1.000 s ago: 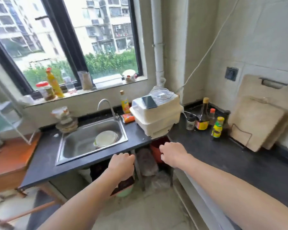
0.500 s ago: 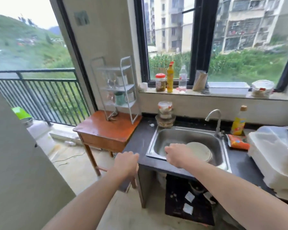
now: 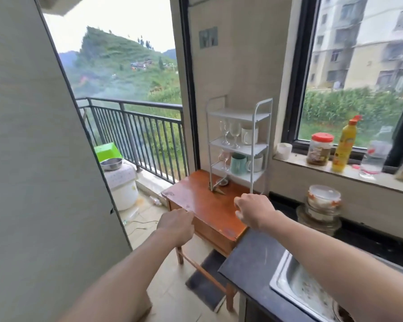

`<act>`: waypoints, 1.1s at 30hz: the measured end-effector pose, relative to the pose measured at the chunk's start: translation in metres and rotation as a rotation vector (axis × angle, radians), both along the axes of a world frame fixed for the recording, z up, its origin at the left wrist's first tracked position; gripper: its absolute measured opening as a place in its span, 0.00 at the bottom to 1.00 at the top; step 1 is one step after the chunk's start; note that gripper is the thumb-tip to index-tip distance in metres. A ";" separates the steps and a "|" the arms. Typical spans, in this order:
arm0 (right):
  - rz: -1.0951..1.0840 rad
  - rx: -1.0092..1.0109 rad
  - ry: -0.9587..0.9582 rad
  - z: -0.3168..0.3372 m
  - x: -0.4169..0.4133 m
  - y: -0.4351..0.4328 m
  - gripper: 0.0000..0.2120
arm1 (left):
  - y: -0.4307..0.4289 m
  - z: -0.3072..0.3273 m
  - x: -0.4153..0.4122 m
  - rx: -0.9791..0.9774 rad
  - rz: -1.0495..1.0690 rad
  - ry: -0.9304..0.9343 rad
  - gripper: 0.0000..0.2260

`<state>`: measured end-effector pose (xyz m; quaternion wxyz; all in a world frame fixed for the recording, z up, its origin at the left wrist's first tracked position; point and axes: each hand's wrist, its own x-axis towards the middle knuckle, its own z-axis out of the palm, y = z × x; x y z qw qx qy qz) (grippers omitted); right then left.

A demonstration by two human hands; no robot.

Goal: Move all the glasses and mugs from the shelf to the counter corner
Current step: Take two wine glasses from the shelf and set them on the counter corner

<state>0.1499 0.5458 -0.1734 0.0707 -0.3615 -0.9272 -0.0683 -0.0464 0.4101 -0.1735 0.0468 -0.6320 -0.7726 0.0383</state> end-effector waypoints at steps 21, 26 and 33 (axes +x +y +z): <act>-0.545 -0.218 0.522 0.016 -0.155 0.248 0.14 | 0.306 0.020 -0.206 0.110 -0.231 -0.528 0.06; -0.667 -0.290 0.839 0.006 -0.171 0.323 0.16 | 0.399 0.021 -0.209 0.189 -0.193 -0.864 0.04; -0.720 -0.396 1.110 -0.019 -0.195 0.387 0.23 | 0.520 0.015 -0.192 0.207 -0.163 -1.256 0.13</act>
